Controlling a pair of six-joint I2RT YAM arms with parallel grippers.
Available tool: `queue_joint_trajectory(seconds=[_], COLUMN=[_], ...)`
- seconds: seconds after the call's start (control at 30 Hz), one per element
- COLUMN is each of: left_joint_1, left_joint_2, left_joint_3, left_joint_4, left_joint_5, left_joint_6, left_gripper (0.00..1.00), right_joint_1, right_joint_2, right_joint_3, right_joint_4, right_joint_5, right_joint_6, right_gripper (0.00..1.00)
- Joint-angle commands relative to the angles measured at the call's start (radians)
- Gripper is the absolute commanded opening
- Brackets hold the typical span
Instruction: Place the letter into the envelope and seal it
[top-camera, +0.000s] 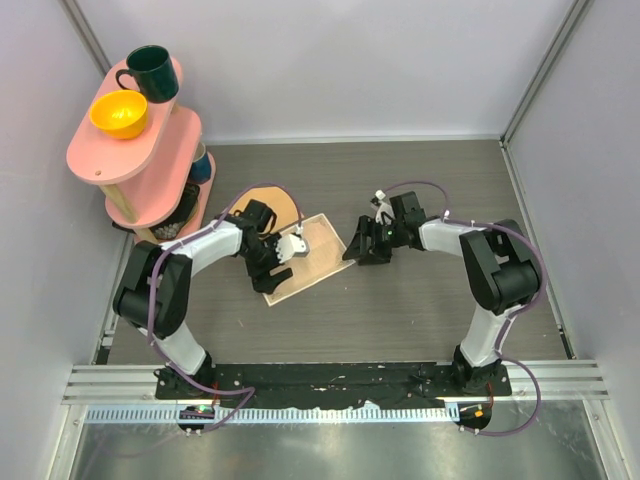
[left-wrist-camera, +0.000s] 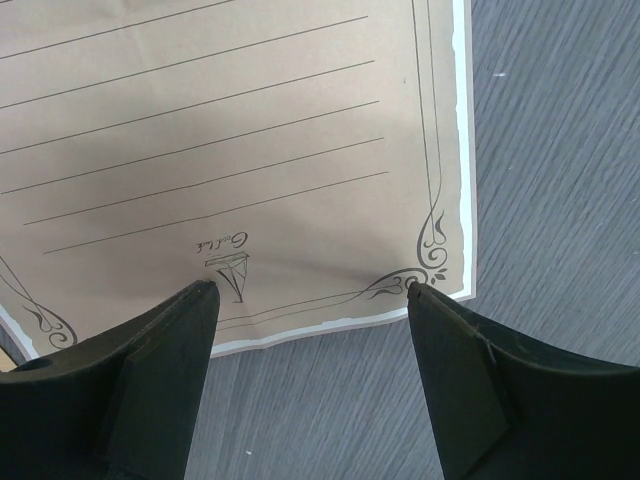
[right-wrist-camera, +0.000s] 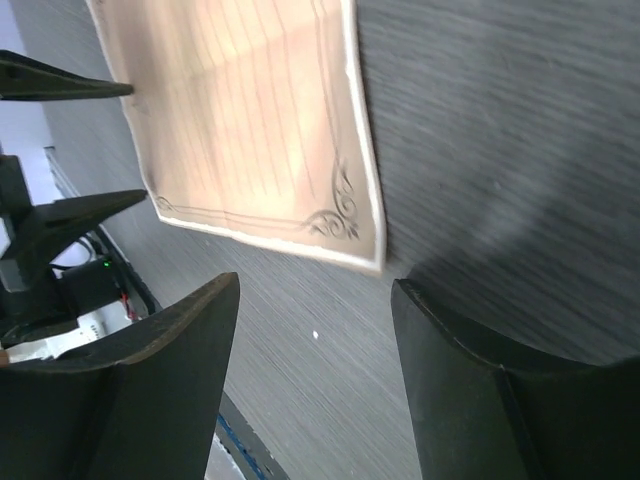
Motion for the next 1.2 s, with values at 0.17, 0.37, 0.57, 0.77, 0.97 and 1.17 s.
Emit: queue_joint_trajectory(seconds=[0.17, 0.37, 0.57, 0.77, 0.97, 1.17], left_joint_1=[-0.039, -0.045, -0.05, -0.05, -0.007, 0.062], left_joint_2=[0.054, 0.08, 0.086, 0.088, -0.052, -0.387], left_joint_3=[-0.005, 0.002, 0.007, 0.033, 0.163, 0.18], left_joint_4=[0.01, 0.013, 0.004, -0.016, -0.22, -0.177], left_joint_5=[0.017, 0.022, 0.02, 0.026, 0.273, 0.27], left_joint_6=[0.038, 0.04, 0.053, 0.023, -0.115, -0.29], left_gripper=[0.8, 0.79, 0.79, 0.83, 1.0, 1.0], right_joint_1=[0.004, 0.016, 0.04, 0.043, 0.045, 0.056], right_joint_2=[0.144, 0.142, 0.135, 0.135, -0.035, -0.27], right_joint_3=[0.002, -0.041, -0.044, -0.024, -0.018, 0.068], right_joint_4=[0.259, 0.474, 0.519, 0.502, 0.322, -0.028], right_joint_5=[-0.087, -0.183, -0.177, -0.135, -0.086, -0.072], right_joint_6=[0.129, 0.27, 0.283, 0.27, 0.097, -0.257], right_gripper=[0.63, 0.57, 0.57, 0.31, 0.01, 0.01])
